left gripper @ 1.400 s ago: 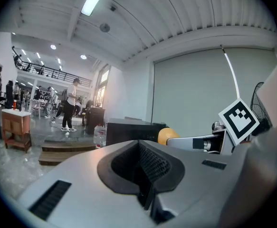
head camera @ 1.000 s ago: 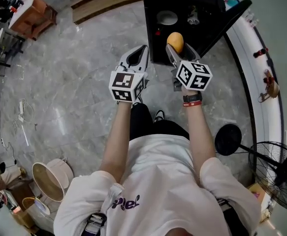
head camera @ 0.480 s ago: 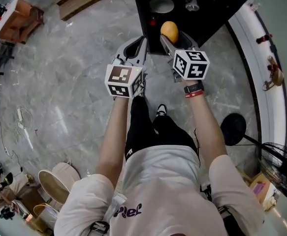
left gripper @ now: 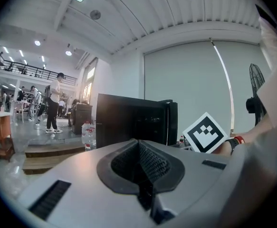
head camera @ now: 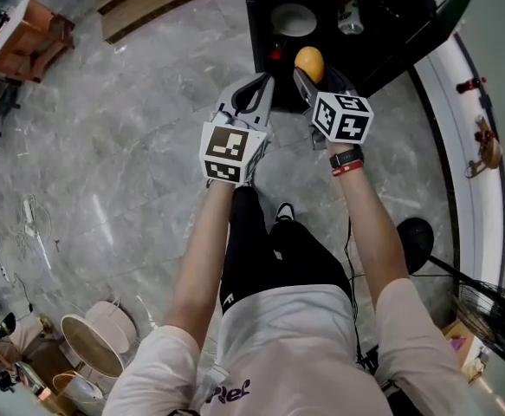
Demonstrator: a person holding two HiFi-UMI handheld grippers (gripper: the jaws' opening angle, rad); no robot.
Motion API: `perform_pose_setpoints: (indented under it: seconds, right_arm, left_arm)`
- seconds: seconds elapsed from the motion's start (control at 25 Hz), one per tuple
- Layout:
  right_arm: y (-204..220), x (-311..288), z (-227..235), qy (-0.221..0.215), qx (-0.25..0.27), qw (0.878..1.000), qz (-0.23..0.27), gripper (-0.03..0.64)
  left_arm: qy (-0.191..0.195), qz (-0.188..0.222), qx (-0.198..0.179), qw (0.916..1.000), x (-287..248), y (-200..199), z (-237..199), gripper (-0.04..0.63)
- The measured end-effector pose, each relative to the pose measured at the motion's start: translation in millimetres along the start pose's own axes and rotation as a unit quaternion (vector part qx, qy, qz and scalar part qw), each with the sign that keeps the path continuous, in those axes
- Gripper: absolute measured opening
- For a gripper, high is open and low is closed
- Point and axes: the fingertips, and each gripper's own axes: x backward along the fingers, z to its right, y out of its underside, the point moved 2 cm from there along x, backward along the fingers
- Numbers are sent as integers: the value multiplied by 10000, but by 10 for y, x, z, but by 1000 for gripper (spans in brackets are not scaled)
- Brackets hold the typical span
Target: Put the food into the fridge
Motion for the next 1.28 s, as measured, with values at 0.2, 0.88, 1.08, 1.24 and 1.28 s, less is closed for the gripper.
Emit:
perform_pose_setpoints:
  seconds: [0.2,0.88,1.08,1.24,1.28]
  right_arm:
    - [-27,-454,115,-78,49,9999,-77,308]
    - [23,-1556,473,83,335,9987,-362,307]
    - [29,-1776,596,93,418,9981,-434,307]
    - [26,-1966,713,172,486,9976,-454,307]
    - [13,-2015,748,203,508,9976,-421,307]
  left_arm:
    - [58,-97,120,9999,-225,186,-190,19]
    - [400,-24,205,9990,-741,461,-683,18]
    - [491,10,242,9985,-827,510,-724,18]
    - [495,30,255,9984,-894,552,-775,18]
    - [520,33,260,9983,-920,560,-792,18]
